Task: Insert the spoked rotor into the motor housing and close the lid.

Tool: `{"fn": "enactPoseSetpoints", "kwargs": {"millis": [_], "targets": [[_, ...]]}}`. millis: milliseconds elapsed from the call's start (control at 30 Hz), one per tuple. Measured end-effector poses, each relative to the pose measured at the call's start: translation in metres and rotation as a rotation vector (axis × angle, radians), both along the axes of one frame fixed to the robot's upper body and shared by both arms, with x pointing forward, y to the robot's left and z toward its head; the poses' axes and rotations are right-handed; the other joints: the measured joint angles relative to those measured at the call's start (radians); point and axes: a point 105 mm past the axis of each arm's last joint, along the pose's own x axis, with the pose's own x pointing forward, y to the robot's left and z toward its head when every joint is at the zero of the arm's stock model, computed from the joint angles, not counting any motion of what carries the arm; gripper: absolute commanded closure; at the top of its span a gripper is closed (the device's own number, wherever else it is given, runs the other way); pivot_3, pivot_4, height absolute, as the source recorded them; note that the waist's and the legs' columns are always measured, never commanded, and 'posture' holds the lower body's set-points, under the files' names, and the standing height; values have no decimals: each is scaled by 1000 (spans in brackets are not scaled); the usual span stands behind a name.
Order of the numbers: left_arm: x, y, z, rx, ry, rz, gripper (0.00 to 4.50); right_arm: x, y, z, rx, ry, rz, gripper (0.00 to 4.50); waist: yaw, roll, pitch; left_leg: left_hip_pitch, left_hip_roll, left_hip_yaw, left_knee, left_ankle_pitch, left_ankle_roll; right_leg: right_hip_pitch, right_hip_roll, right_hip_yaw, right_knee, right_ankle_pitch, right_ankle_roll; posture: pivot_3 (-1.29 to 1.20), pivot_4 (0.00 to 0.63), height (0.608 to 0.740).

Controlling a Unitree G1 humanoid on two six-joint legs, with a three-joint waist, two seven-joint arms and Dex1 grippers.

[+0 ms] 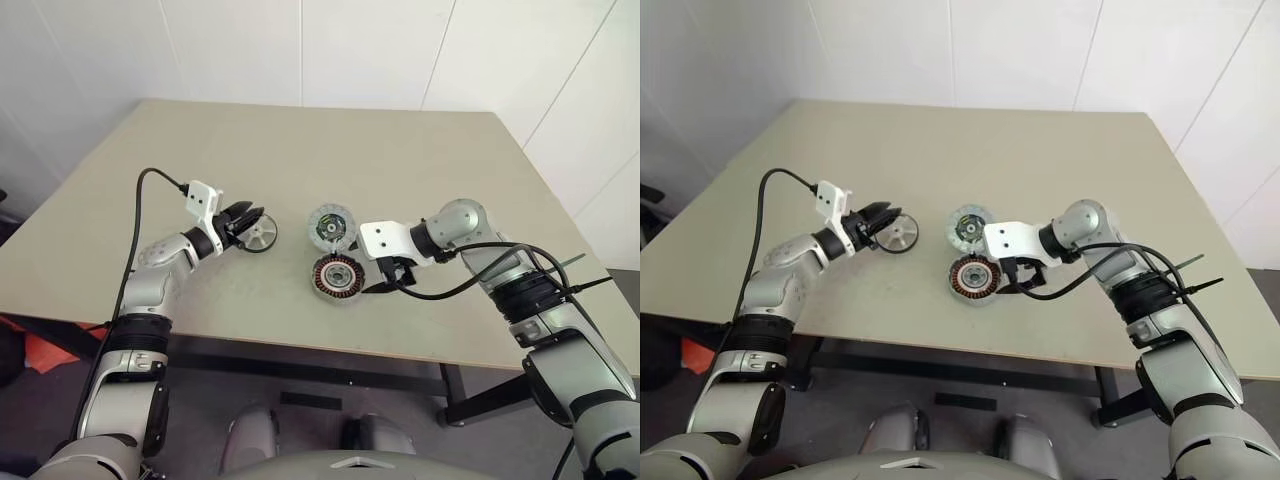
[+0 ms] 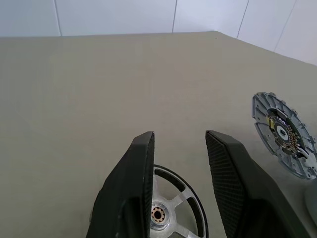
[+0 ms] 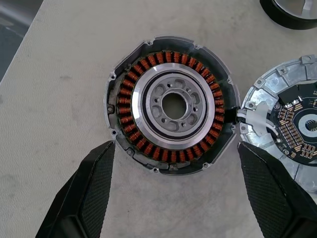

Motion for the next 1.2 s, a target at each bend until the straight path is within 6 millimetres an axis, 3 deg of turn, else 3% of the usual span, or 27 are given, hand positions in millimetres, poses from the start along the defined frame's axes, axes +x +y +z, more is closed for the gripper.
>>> {"fn": "enactPoseSetpoints", "kwargs": {"millis": [167, 433, 633, 833, 1200], "targets": [[0, 3, 0, 5, -1, 10, 2806, -5, 4, -5, -37, -8, 59, 28, 0, 0, 0, 0, 0, 0, 0, 0, 0, 0, 0, 0, 0, 0, 0, 0, 0, 740], [-1, 6, -5, 1, 10, 29, 2806, -19, 15, 10, -60, -69, 156, 28, 1, 0, 0, 0, 0, 0, 0, 1, 2, 1, 0, 0, 0, 0, 0, 0, 0, 740], [-1, 6, -5, -1, 12, 34, 2806, -31, 13, -10, -95, -11, 170, 28, 3, 0, 0, 2, 0, 0, 0, 0, 0, 3, 0, 0, 0, 0, 0, 0, 0, 740], [-1, 5, -7, -3, 15, 33, 2806, -29, 9, -20, -136, -8, 157, 28, 1, 0, 0, 3, 0, 0, 0, 0, -1, 4, 0, 0, 0, 0, 0, 0, 0, 740], [-2, 6, -9, 0, 21, 45, 2806, -25, 12, -22, -138, -17, 153, 28, 1, 0, 0, 4, 0, 0, 0, 0, -1, 4, 0, 0, 0, 0, 0, 0, 0, 740]]}}
